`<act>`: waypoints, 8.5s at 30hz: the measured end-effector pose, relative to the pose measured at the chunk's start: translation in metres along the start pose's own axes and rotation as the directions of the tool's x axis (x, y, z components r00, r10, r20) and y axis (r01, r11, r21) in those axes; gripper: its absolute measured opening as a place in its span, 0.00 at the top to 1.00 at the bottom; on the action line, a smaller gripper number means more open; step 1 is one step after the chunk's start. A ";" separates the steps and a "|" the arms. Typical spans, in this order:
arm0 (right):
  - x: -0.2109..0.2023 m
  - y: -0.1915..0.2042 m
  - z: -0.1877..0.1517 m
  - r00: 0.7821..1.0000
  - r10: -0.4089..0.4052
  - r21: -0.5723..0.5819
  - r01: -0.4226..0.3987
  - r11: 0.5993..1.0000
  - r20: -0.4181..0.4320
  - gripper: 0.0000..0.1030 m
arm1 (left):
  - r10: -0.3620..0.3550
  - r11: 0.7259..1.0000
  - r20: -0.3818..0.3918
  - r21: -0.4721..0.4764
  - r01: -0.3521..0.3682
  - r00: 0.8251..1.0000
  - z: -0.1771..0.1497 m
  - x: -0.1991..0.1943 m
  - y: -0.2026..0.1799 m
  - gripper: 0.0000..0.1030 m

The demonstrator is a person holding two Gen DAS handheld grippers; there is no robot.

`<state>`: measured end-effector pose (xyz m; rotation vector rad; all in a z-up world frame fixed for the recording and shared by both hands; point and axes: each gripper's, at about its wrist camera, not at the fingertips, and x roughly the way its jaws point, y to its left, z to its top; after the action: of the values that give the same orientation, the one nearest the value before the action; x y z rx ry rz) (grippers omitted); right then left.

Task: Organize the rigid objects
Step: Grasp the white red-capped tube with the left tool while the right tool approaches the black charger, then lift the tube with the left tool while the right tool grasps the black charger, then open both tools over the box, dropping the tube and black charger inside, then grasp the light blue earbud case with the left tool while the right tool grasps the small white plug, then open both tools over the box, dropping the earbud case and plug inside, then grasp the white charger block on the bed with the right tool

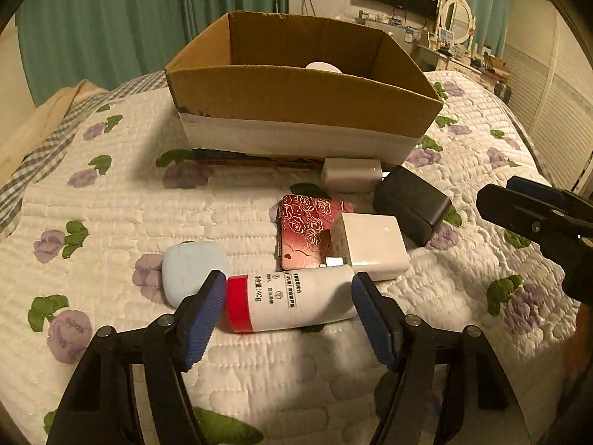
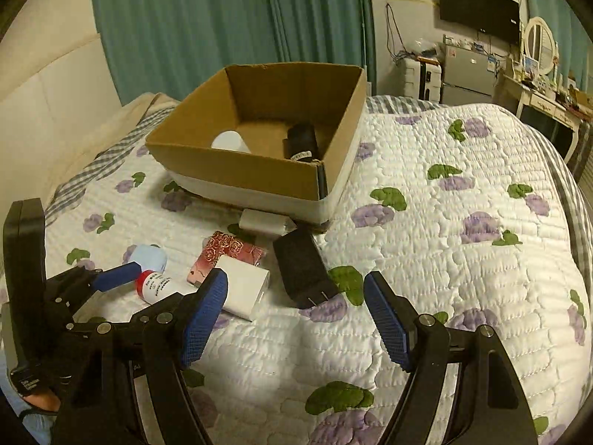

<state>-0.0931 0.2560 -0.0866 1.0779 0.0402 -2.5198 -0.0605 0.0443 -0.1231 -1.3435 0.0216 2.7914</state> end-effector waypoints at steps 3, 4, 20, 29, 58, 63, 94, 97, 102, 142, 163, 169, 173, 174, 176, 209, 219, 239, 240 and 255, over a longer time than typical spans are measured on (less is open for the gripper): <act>0.003 0.002 -0.001 1.000 -0.009 -0.006 0.009 1.000 -0.008 0.27 | -0.022 1.000 -0.015 -0.018 0.022 1.000 0.003 0.008 0.003 0.27; 0.004 0.003 -0.001 1.000 -0.014 -0.011 0.013 1.000 -0.014 0.27 | -0.044 0.998 -0.039 -0.040 0.043 0.998 0.005 0.015 0.005 0.26; 0.007 0.008 -0.003 0.999 -0.047 -0.036 0.046 0.998 -0.024 0.27 | -0.084 0.996 -0.092 0.019 0.086 0.992 -0.005 0.028 0.004 0.31; 0.012 0.012 -0.004 0.997 -0.070 -0.067 0.068 0.995 -0.041 0.27 | -0.106 0.994 -0.072 0.012 0.107 0.992 -0.002 0.019 0.017 0.73; 0.022 0.001 -0.002 0.996 -0.045 -0.020 0.044 0.999 -0.082 0.27 | -0.171 0.921 -0.126 0.332 0.204 0.977 0.003 0.033 -0.031 0.55; 0.036 0.003 0.010 0.993 -0.035 -0.079 0.026 0.997 -0.114 0.27 | -0.131 0.973 -0.073 0.180 0.143 0.989 0.006 0.010 -0.006 0.64; 0.005 0.018 0.032 0.999 -0.050 -0.216 0.047 0.975 -0.004 0.63 | -0.107 0.994 0.166 0.025 0.104 0.980 0.068 -0.055 0.029 0.65; -0.008 0.030 0.063 0.997 -0.024 -0.224 0.040 0.974 0.075 0.63 | -0.091 0.995 0.206 0.048 0.083 0.974 0.097 -0.059 0.028 0.65; -0.003 0.034 0.120 0.987 -0.026 -0.246 0.065 0.967 0.162 0.63 | -0.066 0.996 0.233 0.069 0.051 0.970 0.160 -0.029 0.026 0.65; -0.035 0.047 0.068 0.974 -0.053 -0.144 0.087 0.986 0.220 0.11 | 0.061 0.998 0.226 -0.014 -0.060 0.972 0.088 -0.057 0.057 0.34; 0.057 0.035 0.013 0.999 -0.046 -0.119 0.043 0.992 -0.025 0.11 | 0.068 0.997 -0.053 0.025 -0.066 0.996 0.010 0.044 0.052 0.49; 0.080 0.040 0.012 0.995 -0.024 -0.134 0.012 0.991 -0.092 0.11 | 0.075 0.997 0.023 0.016 -0.075 0.997 0.024 0.023 0.055 0.49; 0.105 0.038 0.013 0.988 0.007 -0.101 -0.023 0.995 -0.155 0.11 | 0.068 0.998 0.050 -0.004 -0.068 0.996 0.029 0.015 0.062 0.49; 0.109 0.038 0.013 0.986 0.011 -0.096 -0.027 0.995 -0.167 0.11 | 0.069 0.998 0.056 -0.009 -0.069 0.996 0.029 0.014 0.065 0.49; 0.119 0.037 0.012 0.981 0.016 -0.084 -0.033 0.996 -0.196 0.13 | 0.065 0.998 0.061 -0.015 -0.064 0.996 0.031 0.013 0.068 0.49; 0.076 0.011 0.155 0.994 -0.004 -0.180 0.023 0.983 0.105 0.50 | -0.012 0.992 0.207 0.127 -0.015 0.978 0.179 0.057 0.022 0.46; 0.079 0.002 0.164 0.990 -0.013 -0.127 0.032 0.991 0.143 0.23 | 0.031 0.997 0.235 0.056 -0.045 0.971 0.182 0.034 0.038 0.38; 0.036 0.011 0.040 0.999 -0.036 -0.039 0.037 0.999 0.018 0.10 | 0.097 0.994 0.100 -0.062 -0.091 0.990 0.062 0.002 0.057 0.35; 0.045 0.015 0.038 0.999 -0.041 -0.052 0.041 0.998 0.003 0.10 | 0.104 0.994 0.089 -0.054 -0.099 0.991 0.059 0.008 0.057 0.35; 0.137 0.036 0.030 0.987 -0.045 -0.068 0.035 0.997 -0.155 0.10 | 0.123 0.987 0.024 -0.103 -0.120 0.992 0.043 0.036 0.080 0.35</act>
<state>-0.1859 0.1702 -0.1572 1.2580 0.1888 -2.4449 -0.1202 -0.0333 -0.1246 -1.3650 -0.0413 2.9517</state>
